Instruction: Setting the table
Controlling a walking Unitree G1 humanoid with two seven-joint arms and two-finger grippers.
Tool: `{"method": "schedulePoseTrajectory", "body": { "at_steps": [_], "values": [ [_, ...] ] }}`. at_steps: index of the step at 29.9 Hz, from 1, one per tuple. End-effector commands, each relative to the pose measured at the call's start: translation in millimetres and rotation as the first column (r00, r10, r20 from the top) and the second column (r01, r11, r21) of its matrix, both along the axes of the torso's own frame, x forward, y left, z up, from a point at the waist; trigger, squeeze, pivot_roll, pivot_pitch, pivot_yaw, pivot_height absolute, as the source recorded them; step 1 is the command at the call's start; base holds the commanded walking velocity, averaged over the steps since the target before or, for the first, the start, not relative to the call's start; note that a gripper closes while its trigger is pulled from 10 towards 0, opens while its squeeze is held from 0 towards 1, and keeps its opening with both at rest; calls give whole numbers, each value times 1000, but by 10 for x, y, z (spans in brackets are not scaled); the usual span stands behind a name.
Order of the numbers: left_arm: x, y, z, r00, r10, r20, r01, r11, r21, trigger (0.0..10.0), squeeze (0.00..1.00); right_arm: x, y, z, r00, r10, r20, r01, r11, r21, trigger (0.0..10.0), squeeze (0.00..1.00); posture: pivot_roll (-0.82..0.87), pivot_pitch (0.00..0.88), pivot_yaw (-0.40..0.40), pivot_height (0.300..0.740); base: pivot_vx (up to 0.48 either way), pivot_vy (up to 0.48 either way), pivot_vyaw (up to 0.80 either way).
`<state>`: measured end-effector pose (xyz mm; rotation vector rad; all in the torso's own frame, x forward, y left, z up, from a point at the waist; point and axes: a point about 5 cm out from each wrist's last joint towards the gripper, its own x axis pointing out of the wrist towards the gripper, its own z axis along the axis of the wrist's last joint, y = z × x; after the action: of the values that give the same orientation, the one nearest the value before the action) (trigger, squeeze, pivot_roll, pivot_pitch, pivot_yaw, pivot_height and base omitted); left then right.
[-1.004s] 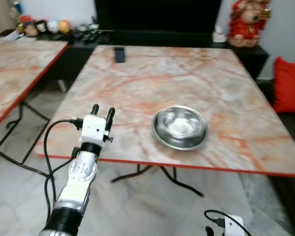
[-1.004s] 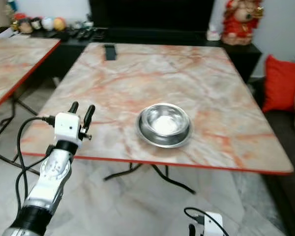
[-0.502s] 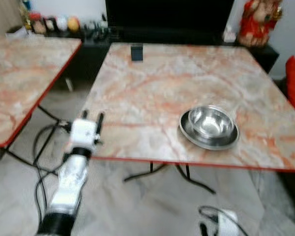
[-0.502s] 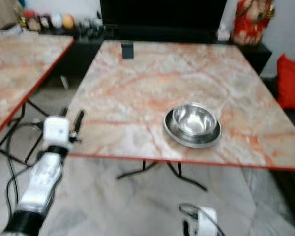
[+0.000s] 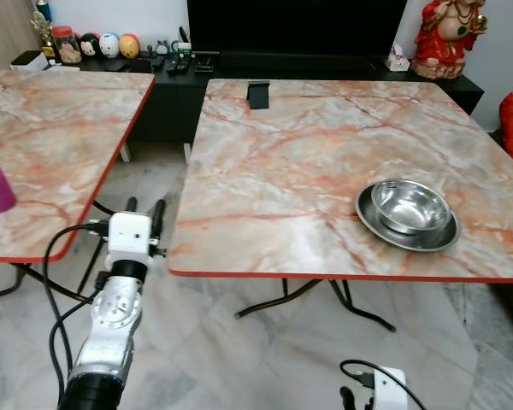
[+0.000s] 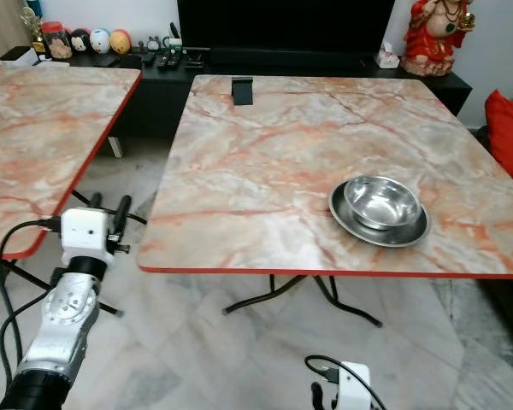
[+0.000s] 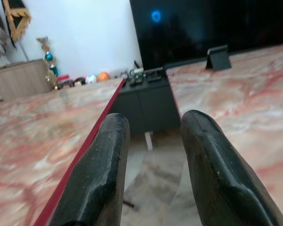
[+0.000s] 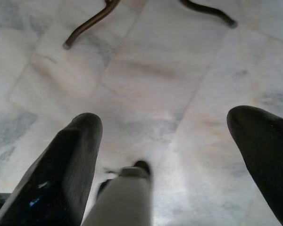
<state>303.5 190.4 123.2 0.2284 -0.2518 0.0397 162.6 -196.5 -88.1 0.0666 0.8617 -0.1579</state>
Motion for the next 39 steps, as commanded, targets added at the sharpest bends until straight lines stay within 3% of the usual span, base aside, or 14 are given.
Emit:
{"method": "schedulePoseTrajectory", "body": {
  "at_steps": [1, 6, 16, 17, 23, 29, 31, 34, 39],
  "values": [
    [-32, -44, -127, 999, -19, -50, 19, 1000, 6, 10000, 0, -46, -63, -10, 1000, -8, -14, 8, 1000, -12, 10000, 0, -1, 0, -15, 740, 0, 345, 0],
    [-108, -7, -399, 986, -21, -163, 23, 1000, 8, 10000, 0, -45, -63, -10, 1000, -6, -15, 6, 1000, -13, 10000, 0, 0, 0, -15, 740, 0, 349, 0],
    [-236, 38, -731, 951, -47, -307, 51, 999, 7, 10000, 0, -43, -66, -10, 1000, -5, -16, 5, 1000, -14, 10000, 0, 2, 0, -17, 740, 0, 349, 0],
    [-272, 24, -824, 930, -86, -356, 100, 995, 21, 10000, 0, -43, -67, -9, 1000, -3, -16, 3, 1000, -15, 10000, 0, 1, 0, -17, 740, 0, 352, 0],
    [-393, 13, -1015, 875, -164, -455, 235, 966, 104, 10000, 0, -43, -70, -9, 1000, -2, -17, 1, 1000, -17, 10000, 0, 4, 0, -17, 740, 0, 347, 0],
    [-514, 124, -1215, 818, -137, -558, 240, 964, 116, 10000, 0, -45, -73, -10, 1000, 1, -19, -1, 1000, -18, 10000, 0, 4, 0, -20, 740, 0, 344, 0],
    [-523, 134, -1231, 814, -133, -565, 238, 964, 116, 10000, 0, -45, -73, -10, 1000, 1, -19, -2, 1000, -18, 10000, 0, 4, 0, -20, 740, 0, 341, 0],
    [-613, 215, -1375, 763, -94, -639, 236, 962, 140, 10000, 0, -44, -75, -10, 1000, 4, -20, -4, 1000, -18, 10000, 0, 3, 0, -21, 740, 0, 342, 0],
    [-698, 319, -1501, 708, -23, -706, 209, 962, 178, 10000, 0, -44, -73, -10, 1000, 7, -22, -8, 1000, -17, 10000, 0, 3, 0, -21, 740, 0, 338, 0]
  ]
}}
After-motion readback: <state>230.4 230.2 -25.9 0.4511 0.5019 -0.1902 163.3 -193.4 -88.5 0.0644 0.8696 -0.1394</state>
